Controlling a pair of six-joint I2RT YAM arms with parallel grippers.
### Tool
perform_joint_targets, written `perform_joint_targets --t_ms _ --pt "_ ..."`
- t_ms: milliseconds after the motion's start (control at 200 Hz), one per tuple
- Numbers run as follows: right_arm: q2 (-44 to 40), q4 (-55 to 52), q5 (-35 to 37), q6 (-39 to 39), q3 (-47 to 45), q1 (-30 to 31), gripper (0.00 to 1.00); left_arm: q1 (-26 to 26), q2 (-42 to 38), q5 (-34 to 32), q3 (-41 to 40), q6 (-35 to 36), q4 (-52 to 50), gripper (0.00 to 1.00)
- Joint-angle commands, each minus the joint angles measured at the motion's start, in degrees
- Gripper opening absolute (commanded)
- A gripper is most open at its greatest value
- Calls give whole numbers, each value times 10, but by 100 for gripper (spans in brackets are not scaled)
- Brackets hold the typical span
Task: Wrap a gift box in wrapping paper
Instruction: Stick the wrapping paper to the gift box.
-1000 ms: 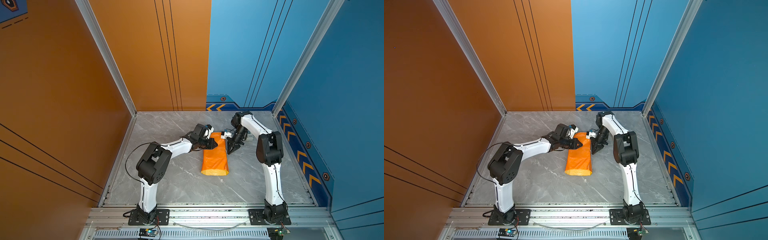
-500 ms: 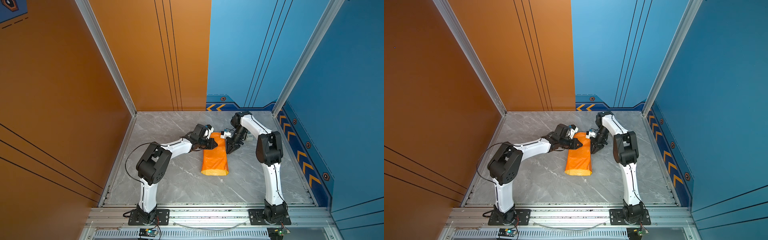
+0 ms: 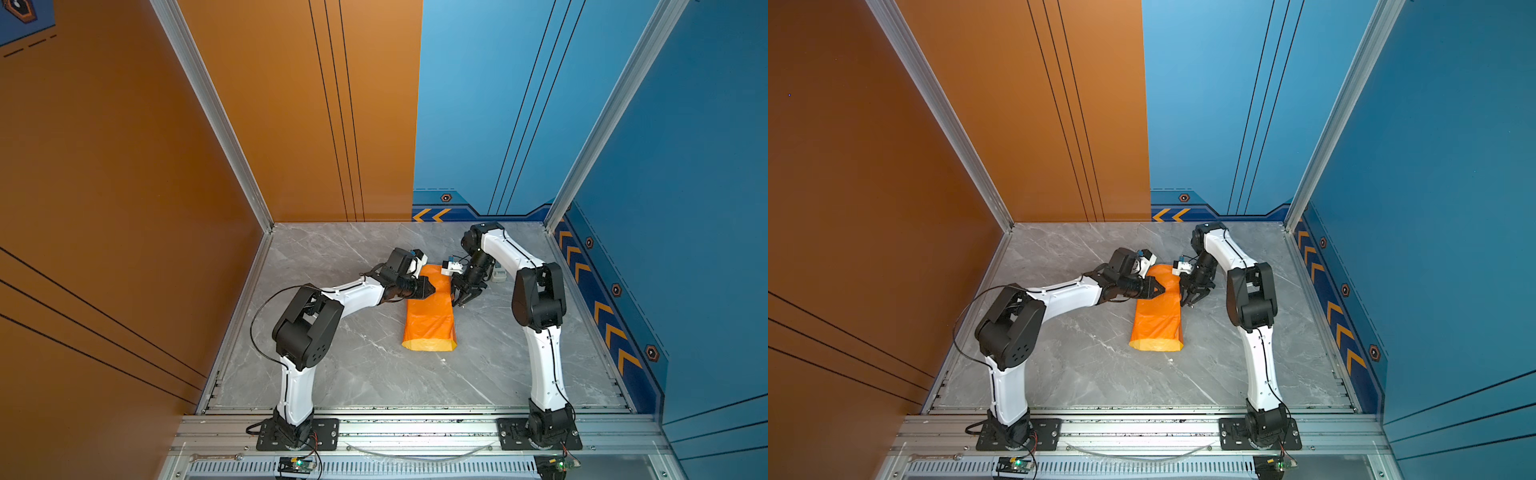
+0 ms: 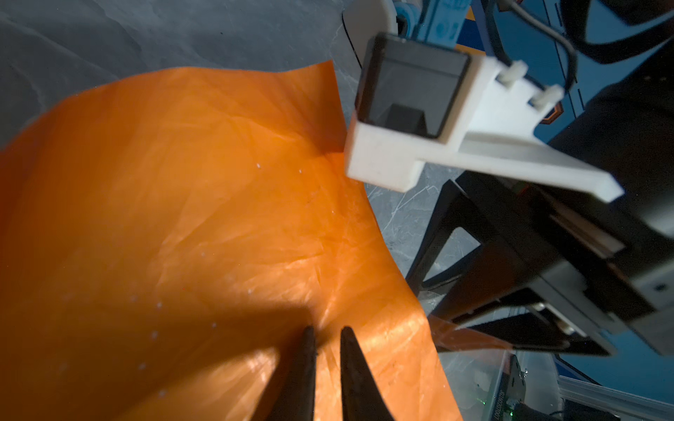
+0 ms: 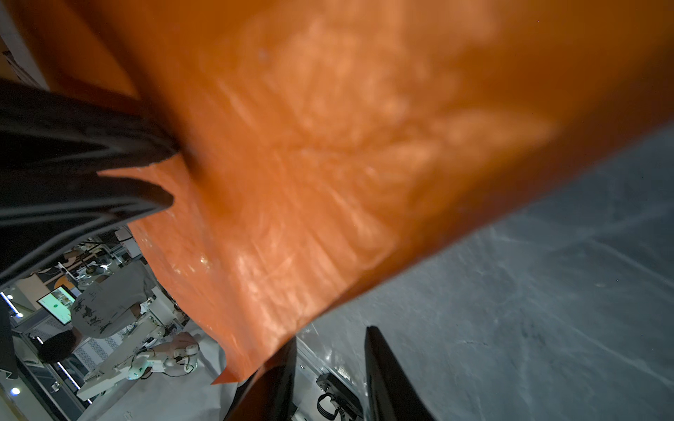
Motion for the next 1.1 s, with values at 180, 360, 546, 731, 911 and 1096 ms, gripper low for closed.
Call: perform_joint_targets --t_ms 180,360,546,731,911,1096 --pt "-14 10 11 5 12 -5 43 1 22 -31 -21 13 -66 17" --pt "-21 9 16 6 7 -10 45 0 22 -30 -20 13 -65 16" --pt "-30 11 22 6 -7 -15 50 0 22 -31 -21 12 -66 16" --pt "-41 13 26 6 -15 -21 54 -1 22 -30 -21 13 -65 17" --pt "-63 16 19 5 -28 -29 55 -2 23 -30 -22 12 -64 16" --pt "-108 53 -5 18 -65 -48 57 -3 24 -31 -22 10 -64 16"
